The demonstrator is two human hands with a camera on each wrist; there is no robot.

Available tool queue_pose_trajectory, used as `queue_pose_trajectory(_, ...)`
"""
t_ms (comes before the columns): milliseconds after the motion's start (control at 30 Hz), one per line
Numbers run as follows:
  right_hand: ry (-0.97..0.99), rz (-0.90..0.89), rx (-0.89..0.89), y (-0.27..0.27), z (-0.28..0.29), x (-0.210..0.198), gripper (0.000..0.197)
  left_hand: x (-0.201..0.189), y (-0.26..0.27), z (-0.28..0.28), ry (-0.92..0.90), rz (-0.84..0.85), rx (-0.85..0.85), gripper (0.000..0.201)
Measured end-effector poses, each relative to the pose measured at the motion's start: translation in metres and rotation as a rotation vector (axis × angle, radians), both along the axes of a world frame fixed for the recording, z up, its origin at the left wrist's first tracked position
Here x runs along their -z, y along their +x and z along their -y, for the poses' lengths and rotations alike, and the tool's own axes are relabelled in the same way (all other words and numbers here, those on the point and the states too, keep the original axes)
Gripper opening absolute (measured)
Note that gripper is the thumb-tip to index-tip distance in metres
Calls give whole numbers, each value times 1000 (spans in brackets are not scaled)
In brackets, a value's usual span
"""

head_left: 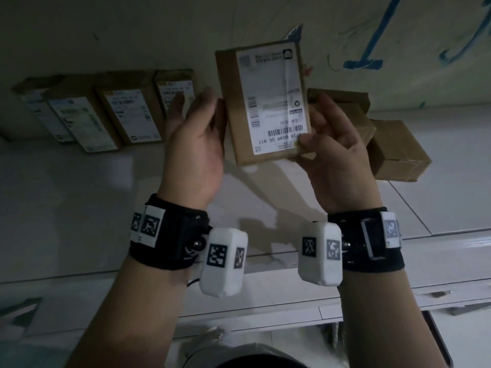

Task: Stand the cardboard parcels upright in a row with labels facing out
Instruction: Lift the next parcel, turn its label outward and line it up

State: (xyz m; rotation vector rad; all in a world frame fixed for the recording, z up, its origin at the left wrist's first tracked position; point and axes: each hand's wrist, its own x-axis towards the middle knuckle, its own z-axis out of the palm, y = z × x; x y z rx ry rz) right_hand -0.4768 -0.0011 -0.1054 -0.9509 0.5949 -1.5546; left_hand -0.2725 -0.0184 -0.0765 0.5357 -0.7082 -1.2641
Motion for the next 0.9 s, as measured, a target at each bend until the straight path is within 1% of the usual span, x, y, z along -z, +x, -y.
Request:
queue_pose_trajectory(33,-13,10,-28,0,1,2,75,-4,6,-2,18,-2,-1,78)
queue_pose_trajectory(67,-15,19,-60,2,1,3,76,-7,10,-4,26,12,9,64)
queue_pose_trajectory(100,-10,23,-83,5,0,4,77,-10,14,-8,16,50,18,45)
queue_pose_trajectory(133,1,28,-96,8,0,5,76,-13,16,-12,-8,103,46,30)
queue_pose_trajectory(167,14,39,-96,12,0,5,74,-15,16,-17,-23,166,69,28)
queue_pose_trajectory(267,40,57,-60,24,0,1,63,-19,14,-28,-46,323,54,39)
queue_pose_trajectory(300,36,29,-44,26,0,0,60,-17,12,-29,-58,393,38,55)
queue_pose_trajectory(333,27,-7,-23,28,-1,-2,60,-15,11,-29,-66,445,11,76)
queue_pose_trajectory(367,18,-38,-5,28,-2,-2,63,-12,10,-28,-72,457,-14,87)
queue_pose_trajectory(400,5,-60,6,28,-3,-4,68,-12,9,-26,-72,456,-44,85)
queue_pose_trajectory(433,2,-73,21,28,-4,-5,74,-10,10,-23,-55,434,-64,75)
queue_pose_trajectory(467,13,-86,41,28,-5,-8,81,-11,11,-21,-18,380,-74,63)
queue_pose_trajectory(533,73,-118,50,27,-3,-13,93,-13,14,-18,61,202,-57,44)
queue_pose_trajectory(600,143,-214,-25,27,-4,-19,110,-10,16,-16,72,60,-13,34)
queue_pose_trajectory(633,168,-275,-80,27,-4,-21,110,-9,16,-16,67,32,15,35)
queue_pose_trajectory(667,170,-319,-124,28,-4,-22,100,-8,15,-17,64,37,50,38)
queue_pose_trajectory(700,159,-332,-145,29,-5,-22,86,-5,14,-17,72,75,82,41)
queue_pose_trajectory(733,153,-313,-135,29,-5,-22,78,-5,13,-17,85,139,113,42)
queue_pose_trajectory(833,150,-213,-57,29,-5,-26,70,-1,16,-16,102,308,180,35)
queue_pose_trajectory(867,147,-215,-34,27,-4,-27,66,0,18,-16,106,343,193,36)
queue_pose_trajectory(900,140,-225,-23,24,-3,-27,64,3,21,-15,104,354,197,43)
